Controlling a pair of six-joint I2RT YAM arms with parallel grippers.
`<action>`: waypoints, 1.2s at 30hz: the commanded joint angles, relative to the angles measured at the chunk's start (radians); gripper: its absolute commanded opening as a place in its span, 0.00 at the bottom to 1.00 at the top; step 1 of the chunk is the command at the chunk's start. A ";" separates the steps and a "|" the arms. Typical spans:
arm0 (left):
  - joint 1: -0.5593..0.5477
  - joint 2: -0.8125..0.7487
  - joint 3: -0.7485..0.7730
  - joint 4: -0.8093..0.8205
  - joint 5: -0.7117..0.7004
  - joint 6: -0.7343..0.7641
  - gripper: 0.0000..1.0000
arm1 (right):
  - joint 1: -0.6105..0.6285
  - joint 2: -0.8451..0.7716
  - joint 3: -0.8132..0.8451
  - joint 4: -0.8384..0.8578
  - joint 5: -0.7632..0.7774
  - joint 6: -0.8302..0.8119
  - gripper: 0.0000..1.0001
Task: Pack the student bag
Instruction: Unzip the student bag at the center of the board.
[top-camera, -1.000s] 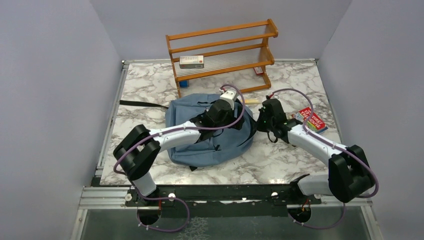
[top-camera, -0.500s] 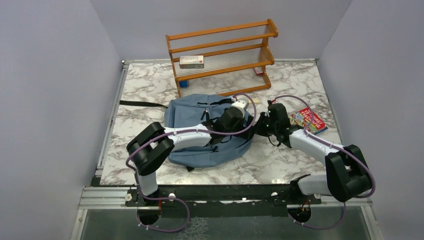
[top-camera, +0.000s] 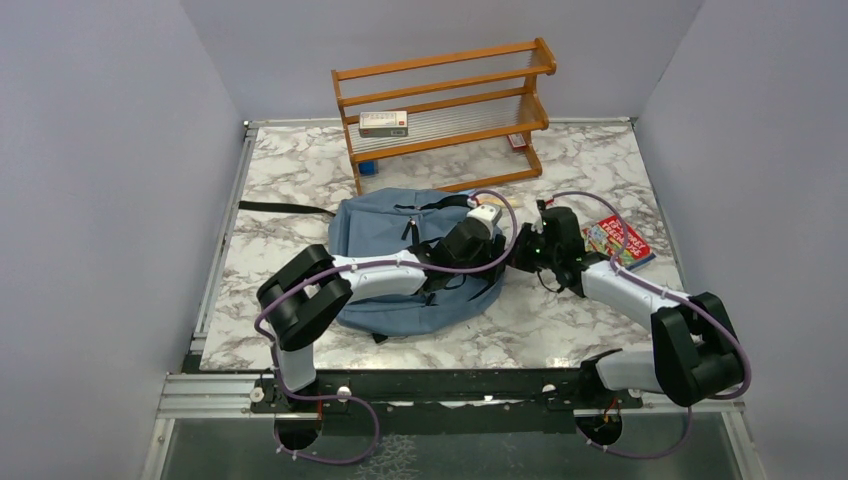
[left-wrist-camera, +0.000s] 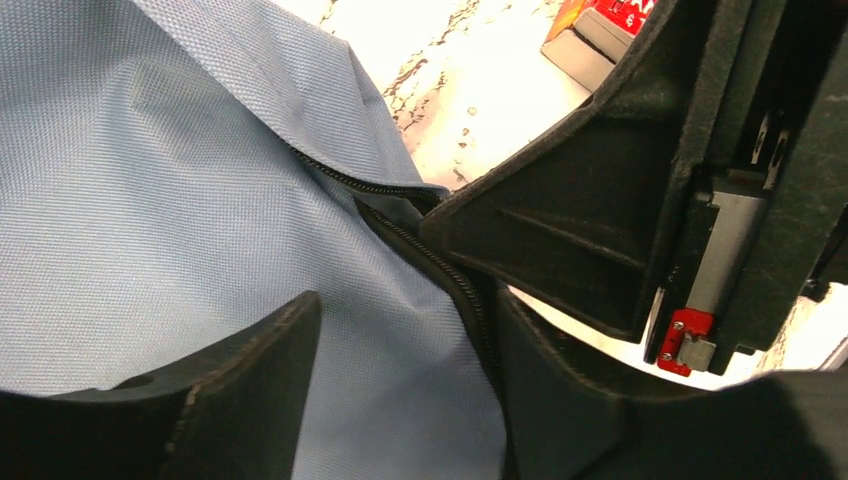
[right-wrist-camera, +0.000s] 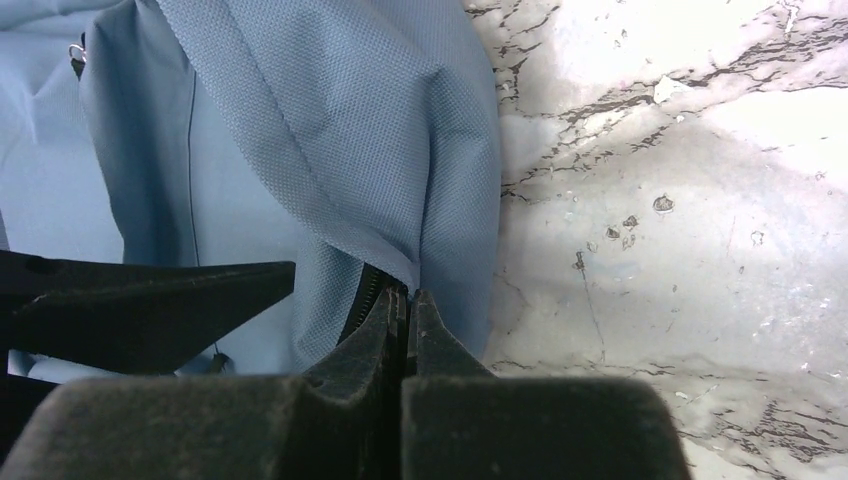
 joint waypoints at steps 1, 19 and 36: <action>-0.007 0.020 0.044 -0.030 0.006 0.013 0.58 | -0.001 -0.025 -0.003 0.028 -0.043 0.005 0.01; 0.002 -0.273 -0.034 -0.098 -0.246 0.076 0.00 | -0.001 -0.050 0.021 -0.075 0.112 -0.042 0.01; 0.082 -0.912 -0.432 -0.504 -0.795 -0.399 0.00 | -0.001 -0.022 0.056 -0.085 0.116 -0.053 0.01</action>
